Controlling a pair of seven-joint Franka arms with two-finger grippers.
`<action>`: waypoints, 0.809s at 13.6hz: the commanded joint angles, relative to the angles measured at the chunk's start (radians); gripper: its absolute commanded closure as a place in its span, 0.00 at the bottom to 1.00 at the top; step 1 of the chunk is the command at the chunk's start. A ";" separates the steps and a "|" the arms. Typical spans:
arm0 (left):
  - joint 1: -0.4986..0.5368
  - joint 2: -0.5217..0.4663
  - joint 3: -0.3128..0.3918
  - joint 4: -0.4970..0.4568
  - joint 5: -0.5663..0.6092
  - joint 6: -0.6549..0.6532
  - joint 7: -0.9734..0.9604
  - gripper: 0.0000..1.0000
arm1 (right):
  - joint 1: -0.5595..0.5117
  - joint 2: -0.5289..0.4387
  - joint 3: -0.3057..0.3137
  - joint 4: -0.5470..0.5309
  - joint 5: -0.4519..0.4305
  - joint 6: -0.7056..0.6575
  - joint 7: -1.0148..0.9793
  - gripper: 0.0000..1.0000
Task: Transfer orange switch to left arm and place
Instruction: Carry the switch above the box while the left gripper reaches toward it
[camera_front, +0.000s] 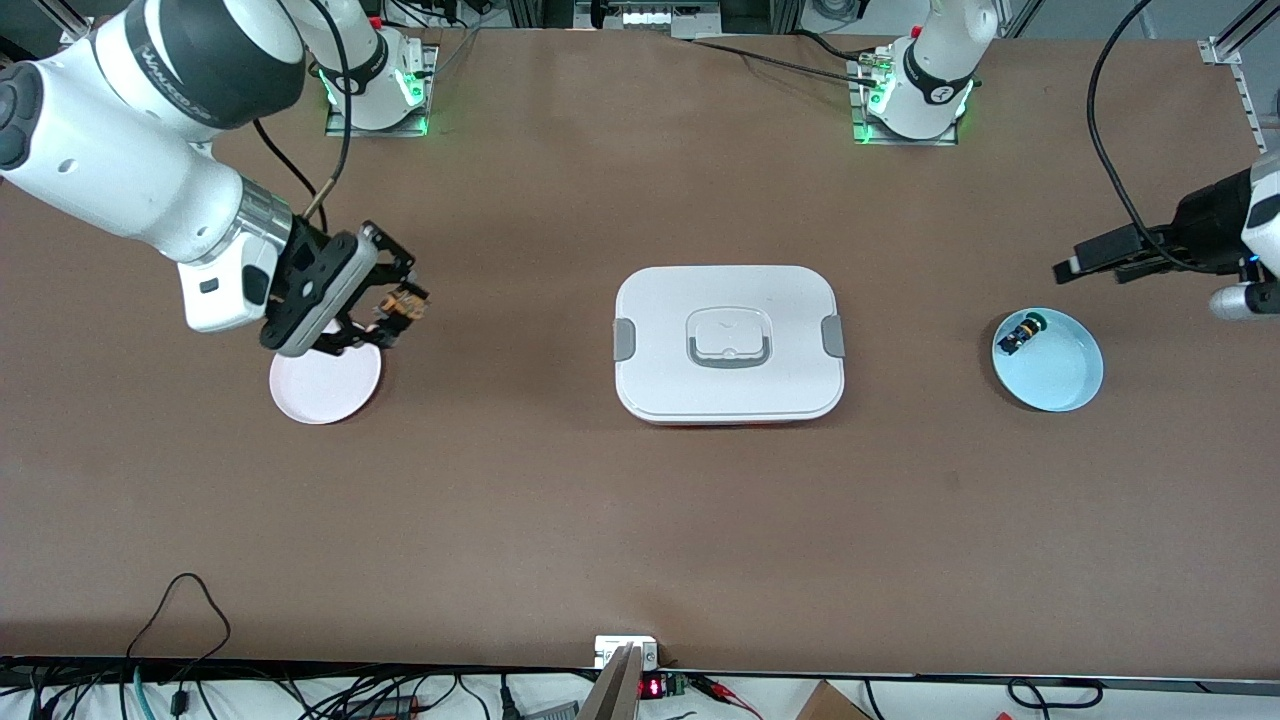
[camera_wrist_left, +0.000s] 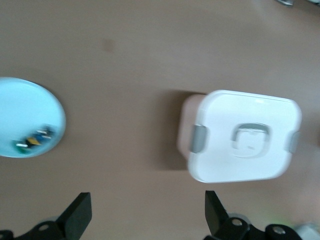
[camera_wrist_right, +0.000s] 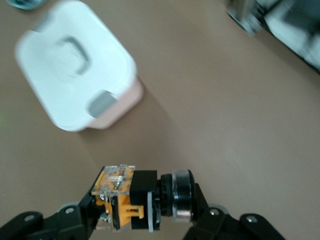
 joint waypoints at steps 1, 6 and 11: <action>0.018 0.041 0.000 -0.078 -0.304 -0.024 0.056 0.00 | 0.029 0.017 0.000 0.018 0.176 0.038 -0.205 0.89; -0.022 0.105 -0.038 -0.247 -0.885 -0.022 0.075 0.00 | 0.077 0.096 0.002 0.014 0.600 0.077 -0.648 0.89; -0.077 0.110 -0.230 -0.260 -1.180 0.247 0.115 0.00 | 0.141 0.155 0.002 0.023 0.981 0.081 -0.768 0.89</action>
